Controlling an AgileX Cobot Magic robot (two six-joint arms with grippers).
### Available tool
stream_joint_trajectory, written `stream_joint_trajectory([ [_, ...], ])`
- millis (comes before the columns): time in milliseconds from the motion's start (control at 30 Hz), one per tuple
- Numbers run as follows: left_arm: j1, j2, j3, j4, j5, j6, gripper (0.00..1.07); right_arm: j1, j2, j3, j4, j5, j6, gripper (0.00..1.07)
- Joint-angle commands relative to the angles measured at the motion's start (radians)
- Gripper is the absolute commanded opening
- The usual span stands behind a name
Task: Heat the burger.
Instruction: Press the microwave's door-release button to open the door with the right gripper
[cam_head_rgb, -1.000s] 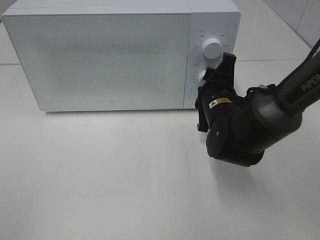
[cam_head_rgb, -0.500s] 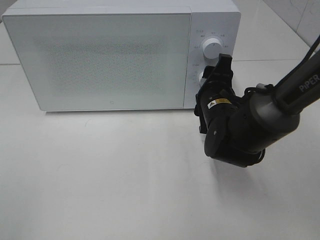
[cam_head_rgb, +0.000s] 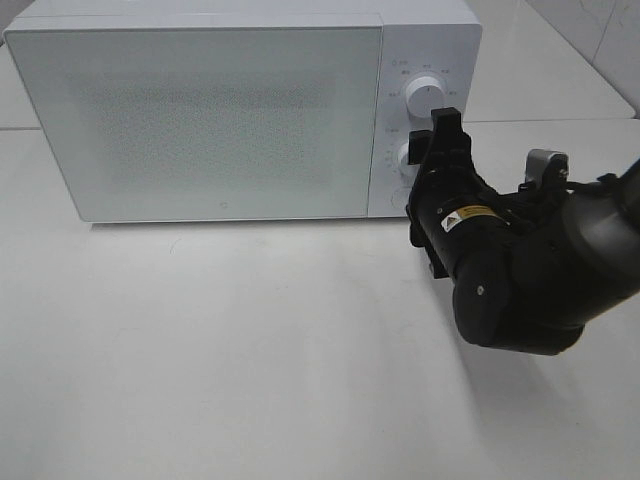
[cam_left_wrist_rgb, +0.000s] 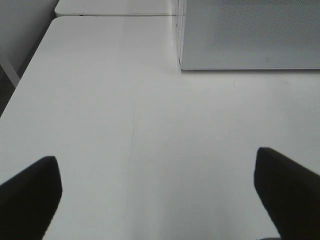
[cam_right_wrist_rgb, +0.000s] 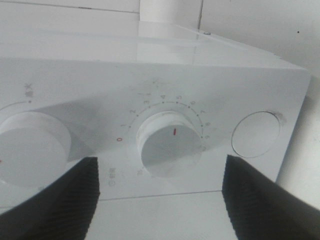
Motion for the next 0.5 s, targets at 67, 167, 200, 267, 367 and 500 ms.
stream_joint_trajectory([
  [67, 0.002, -0.009, 0.0, -0.002, -0.011, -0.001, 0.98, -0.003, -0.065, 0.066, -0.06, -0.021, -0.082, 0.71],
  [167, 0.002, -0.009, 0.0, -0.002, -0.011, -0.001, 0.98, -0.006, -0.112, 0.105, -0.111, 0.026, -0.16, 0.71],
  [200, 0.002, -0.009, 0.0, -0.002, -0.011, -0.001, 0.98, -0.006, -0.152, 0.121, -0.14, 0.09, -0.235, 0.71],
  [267, 0.002, -0.009, 0.0, -0.002, -0.011, -0.001, 0.98, -0.006, -0.173, 0.13, -0.157, 0.132, -0.282, 0.71],
  [367, 0.002, -0.009, 0.0, -0.002, -0.011, -0.001, 0.98, -0.006, -0.23, 0.141, -0.181, 0.251, -0.447, 0.71],
  [500, 0.002, -0.009, 0.0, -0.002, -0.011, -0.001, 0.98, -0.006, -0.331, 0.141, -0.189, 0.491, -0.8, 0.71],
])
